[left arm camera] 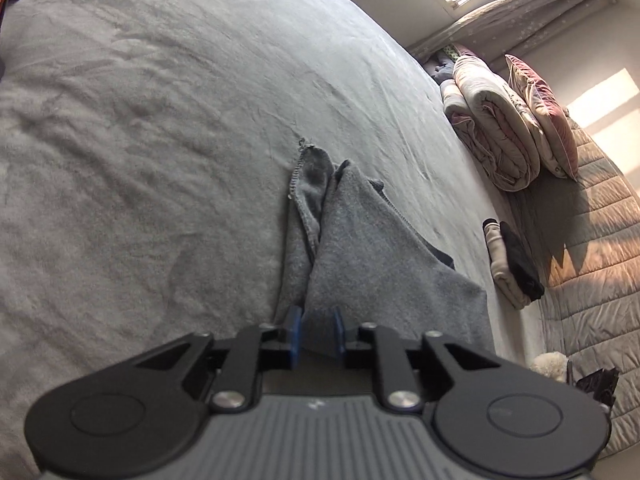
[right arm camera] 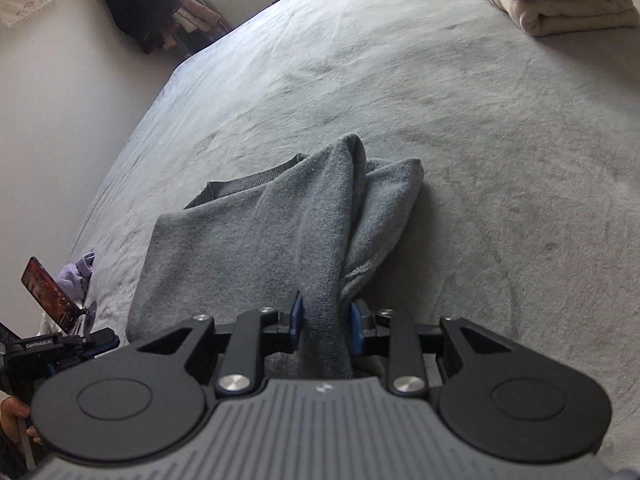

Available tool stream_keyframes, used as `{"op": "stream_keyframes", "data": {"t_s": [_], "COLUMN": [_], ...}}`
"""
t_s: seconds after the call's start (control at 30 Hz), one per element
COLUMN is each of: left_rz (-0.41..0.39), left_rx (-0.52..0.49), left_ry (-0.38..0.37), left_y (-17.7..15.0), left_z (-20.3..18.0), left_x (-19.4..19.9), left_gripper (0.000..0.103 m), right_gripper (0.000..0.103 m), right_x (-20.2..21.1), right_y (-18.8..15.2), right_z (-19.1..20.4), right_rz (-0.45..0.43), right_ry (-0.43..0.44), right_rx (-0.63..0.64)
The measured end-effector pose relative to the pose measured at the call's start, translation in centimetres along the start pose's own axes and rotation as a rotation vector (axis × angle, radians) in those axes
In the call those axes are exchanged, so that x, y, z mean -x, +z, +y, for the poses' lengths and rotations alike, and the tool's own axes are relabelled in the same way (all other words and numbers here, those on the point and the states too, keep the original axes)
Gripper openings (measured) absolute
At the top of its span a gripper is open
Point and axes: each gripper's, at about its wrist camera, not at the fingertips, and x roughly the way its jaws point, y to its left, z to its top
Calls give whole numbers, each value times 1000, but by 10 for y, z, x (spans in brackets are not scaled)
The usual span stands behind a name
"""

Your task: Fold clothes

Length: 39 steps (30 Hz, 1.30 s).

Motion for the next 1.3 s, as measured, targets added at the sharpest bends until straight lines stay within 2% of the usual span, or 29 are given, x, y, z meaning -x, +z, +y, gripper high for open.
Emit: {"op": "stream_keyframes", "data": {"t_s": [0.03,0.13,0.37,0.57,0.63,0.67,0.7,0.73,0.77,0.8,0.93,1.0,1.13,1.23,1.3], "left_rz": [-17,-52,-118,-159,-151,-134,-120,-132,-144,-158,-271,-291,-245,-218,-232], "left_rx": [-21,-73,-179,-197,-183,-175,-169,-173,-177,-181,-177,-166,-189,-219,-223], "left_ry": [10,22,22,10,1,-10,-20,-24,-28,-33,-63,-63,14,82,102], "left_y": [2,12,37,52,55,57,58,57,56,55,56,60,64,61,58], "left_z": [-3,-11,-31,-36,-34,-33,-32,-33,-33,-34,-33,-30,-28,-28,-28], "left_x": [0,-6,-39,-66,-74,-79,-83,-83,-83,-83,-69,-69,-90,-104,-100], "left_gripper": [39,40,41,39,27,7,3,3,3,3,2,3,3,6,14], "right_gripper": [39,41,41,41,41,41,41,38,17,8,7,7,7,8,17], "right_x": [1,5,1,-28,-37,-41,-44,-48,-50,-51,-40,-39,-53,-60,-59], "right_y": [1,4,20,35,37,38,38,38,37,36,31,31,35,34,31], "right_z": [1,3,8,7,4,3,3,2,1,2,1,-1,-2,6,15], "right_rz": [-12,-68,-188,-208,-218,-224,-231,-238,-245,-259,-354,-381,-354,-339,-348], "right_ry": [-24,-77,-62,-41,-34,-31,-32,-33,-35,-41,-29,-32,-79,-136,-168], "right_rx": [14,42,52,53,49,47,43,39,38,41,25,15,44,112,157]}}
